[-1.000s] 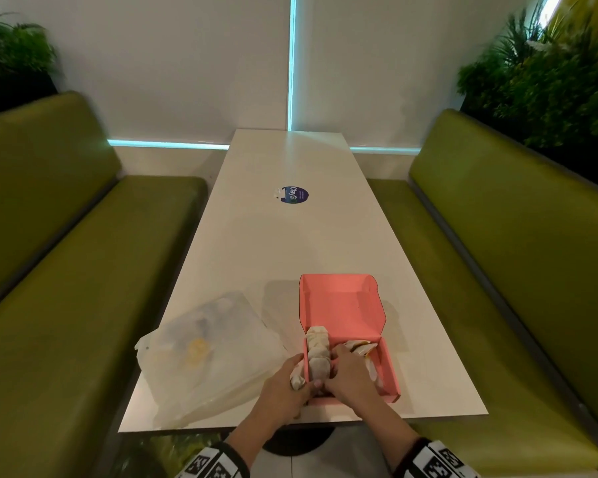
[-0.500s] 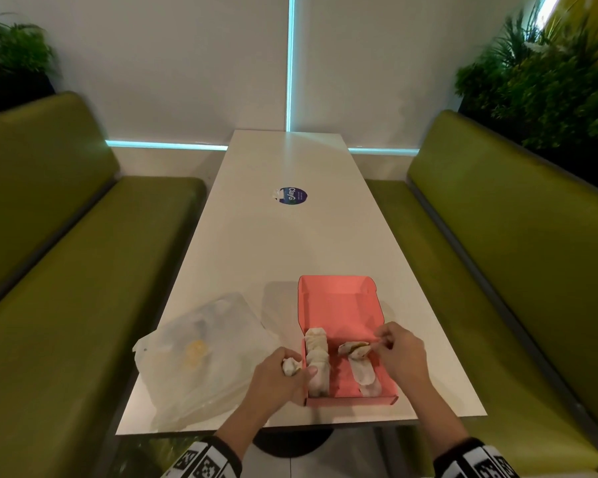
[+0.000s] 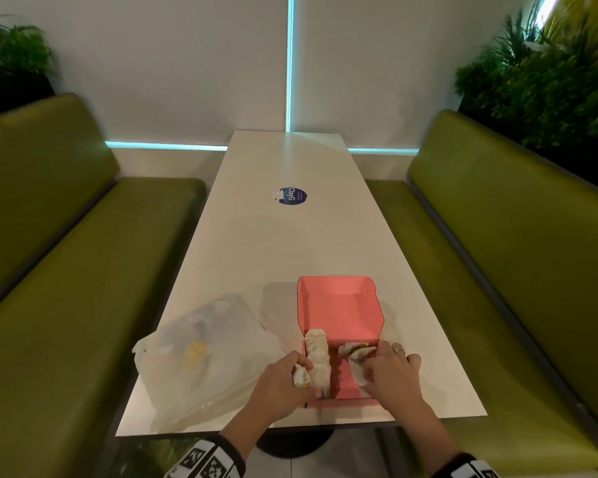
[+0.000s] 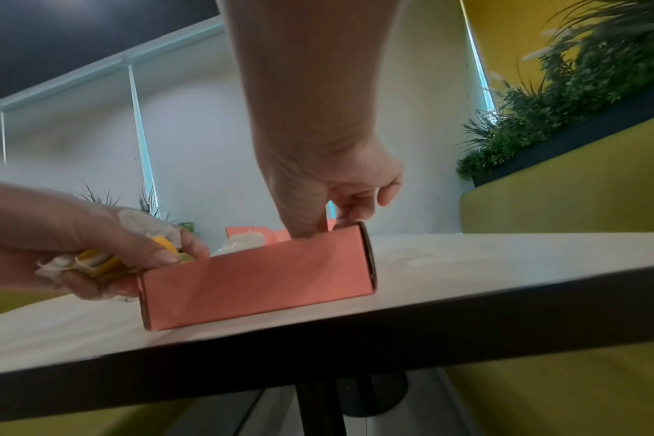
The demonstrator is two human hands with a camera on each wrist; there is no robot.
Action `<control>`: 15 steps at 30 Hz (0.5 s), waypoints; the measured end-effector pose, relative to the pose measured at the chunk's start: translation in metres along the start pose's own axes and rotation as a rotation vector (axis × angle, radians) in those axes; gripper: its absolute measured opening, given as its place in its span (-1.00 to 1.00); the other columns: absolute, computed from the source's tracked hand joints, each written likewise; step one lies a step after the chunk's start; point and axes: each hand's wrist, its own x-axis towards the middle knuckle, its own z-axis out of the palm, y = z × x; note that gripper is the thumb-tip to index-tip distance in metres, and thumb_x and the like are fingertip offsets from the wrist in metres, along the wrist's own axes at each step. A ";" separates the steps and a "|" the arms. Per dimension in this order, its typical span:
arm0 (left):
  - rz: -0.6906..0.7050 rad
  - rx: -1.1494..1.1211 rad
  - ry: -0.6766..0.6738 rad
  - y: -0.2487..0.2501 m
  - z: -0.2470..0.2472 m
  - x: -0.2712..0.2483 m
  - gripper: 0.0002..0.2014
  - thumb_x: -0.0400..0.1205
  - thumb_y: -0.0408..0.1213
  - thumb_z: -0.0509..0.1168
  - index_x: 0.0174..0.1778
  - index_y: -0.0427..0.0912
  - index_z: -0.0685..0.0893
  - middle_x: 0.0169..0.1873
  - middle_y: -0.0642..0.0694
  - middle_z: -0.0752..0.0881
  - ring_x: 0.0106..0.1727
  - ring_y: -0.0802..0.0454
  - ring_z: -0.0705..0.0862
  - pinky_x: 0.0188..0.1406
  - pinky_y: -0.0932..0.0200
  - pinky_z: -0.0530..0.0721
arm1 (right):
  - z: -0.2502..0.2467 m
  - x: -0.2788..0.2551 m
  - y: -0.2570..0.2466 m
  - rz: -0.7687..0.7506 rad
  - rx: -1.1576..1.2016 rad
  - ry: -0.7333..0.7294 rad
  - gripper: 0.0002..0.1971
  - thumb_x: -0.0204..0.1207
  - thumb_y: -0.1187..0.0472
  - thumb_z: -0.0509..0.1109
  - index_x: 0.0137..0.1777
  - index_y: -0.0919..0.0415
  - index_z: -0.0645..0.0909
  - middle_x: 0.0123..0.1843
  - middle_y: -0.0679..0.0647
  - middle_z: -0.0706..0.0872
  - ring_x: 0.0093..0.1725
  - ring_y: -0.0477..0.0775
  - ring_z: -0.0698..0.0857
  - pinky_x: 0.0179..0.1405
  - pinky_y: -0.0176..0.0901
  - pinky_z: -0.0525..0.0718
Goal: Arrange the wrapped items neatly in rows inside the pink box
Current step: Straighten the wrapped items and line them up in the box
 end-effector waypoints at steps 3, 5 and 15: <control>0.017 0.002 0.003 0.000 0.001 0.000 -0.68 0.40 -0.23 0.50 -0.02 0.08 0.56 -0.09 0.08 0.68 -0.13 0.17 0.65 -0.32 0.45 0.59 | 0.000 -0.001 0.001 -0.011 0.024 0.037 -0.72 0.65 0.11 0.14 0.19 -0.04 0.65 0.25 -0.03 0.53 0.30 0.03 0.44 0.13 -0.05 0.30; 0.031 0.010 0.022 0.001 0.000 -0.001 -0.73 0.43 -0.24 0.47 -0.03 0.07 0.57 -0.09 0.07 0.70 -0.14 0.17 0.66 -0.31 0.47 0.58 | -0.003 0.000 0.004 -0.024 0.043 0.063 -0.71 0.67 0.11 0.10 0.17 -0.04 0.66 0.23 -0.05 0.55 0.28 0.01 0.46 0.13 -0.06 0.31; 0.224 -0.102 0.155 0.012 -0.012 0.005 -0.74 0.46 -0.37 0.44 -0.14 0.16 0.67 -0.07 0.09 0.71 -0.01 0.19 0.67 0.01 0.34 0.62 | -0.087 -0.001 0.024 -0.034 0.454 0.135 -0.92 0.59 0.29 0.22 -0.10 0.13 0.52 -0.17 0.11 0.74 -0.23 0.16 0.65 -0.27 -0.12 0.53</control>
